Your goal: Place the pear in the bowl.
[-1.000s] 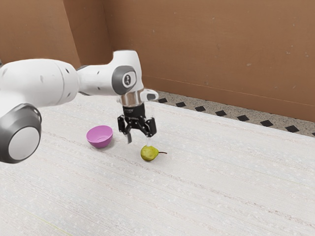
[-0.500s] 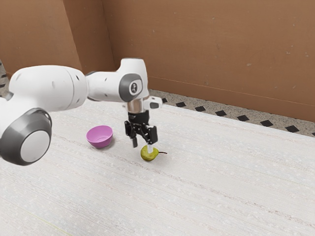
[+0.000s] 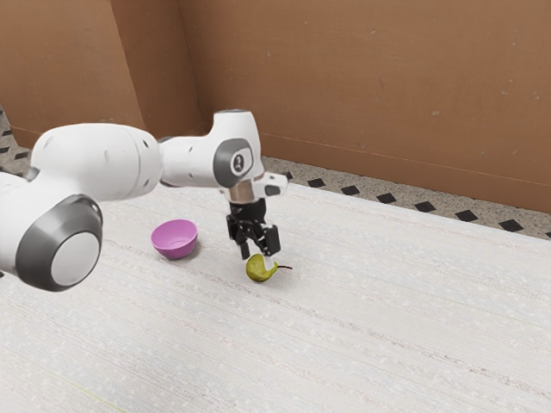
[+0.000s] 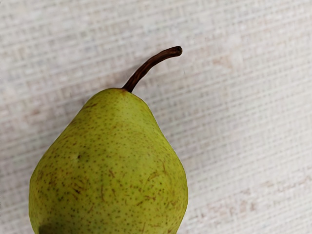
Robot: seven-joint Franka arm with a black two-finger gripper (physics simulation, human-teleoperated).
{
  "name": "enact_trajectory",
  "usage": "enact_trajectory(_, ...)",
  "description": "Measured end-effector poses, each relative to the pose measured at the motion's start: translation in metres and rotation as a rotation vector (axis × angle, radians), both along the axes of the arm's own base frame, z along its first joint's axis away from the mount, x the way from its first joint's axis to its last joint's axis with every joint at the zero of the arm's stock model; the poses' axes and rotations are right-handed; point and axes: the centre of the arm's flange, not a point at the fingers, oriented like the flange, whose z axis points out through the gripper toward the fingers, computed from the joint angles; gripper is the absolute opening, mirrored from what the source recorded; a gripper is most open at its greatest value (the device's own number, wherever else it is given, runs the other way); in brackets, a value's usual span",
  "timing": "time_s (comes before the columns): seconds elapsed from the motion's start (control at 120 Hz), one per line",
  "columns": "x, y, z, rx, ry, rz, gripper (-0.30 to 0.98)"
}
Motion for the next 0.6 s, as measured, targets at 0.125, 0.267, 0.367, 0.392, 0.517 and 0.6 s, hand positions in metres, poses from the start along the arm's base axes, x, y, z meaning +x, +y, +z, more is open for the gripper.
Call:
enact_trajectory(0.125,0.001,0.002,-0.004,-0.002,-0.002,0.001,0.57)
enact_trajectory(0.267,0.002,0.006,-0.008,-0.002,-0.006,0.005,0.57)
enact_trajectory(0.367,0.004,0.008,-0.010,0.001,-0.018,0.011,0.53)
enact_trajectory(0.392,0.004,0.008,-0.010,0.002,-0.023,0.013,0.53)
enact_trajectory(0.517,0.007,0.011,-0.012,-0.002,-0.045,0.033,0.51)
enact_trajectory(0.6,0.008,0.013,-0.016,-0.010,-0.055,0.049,0.50)
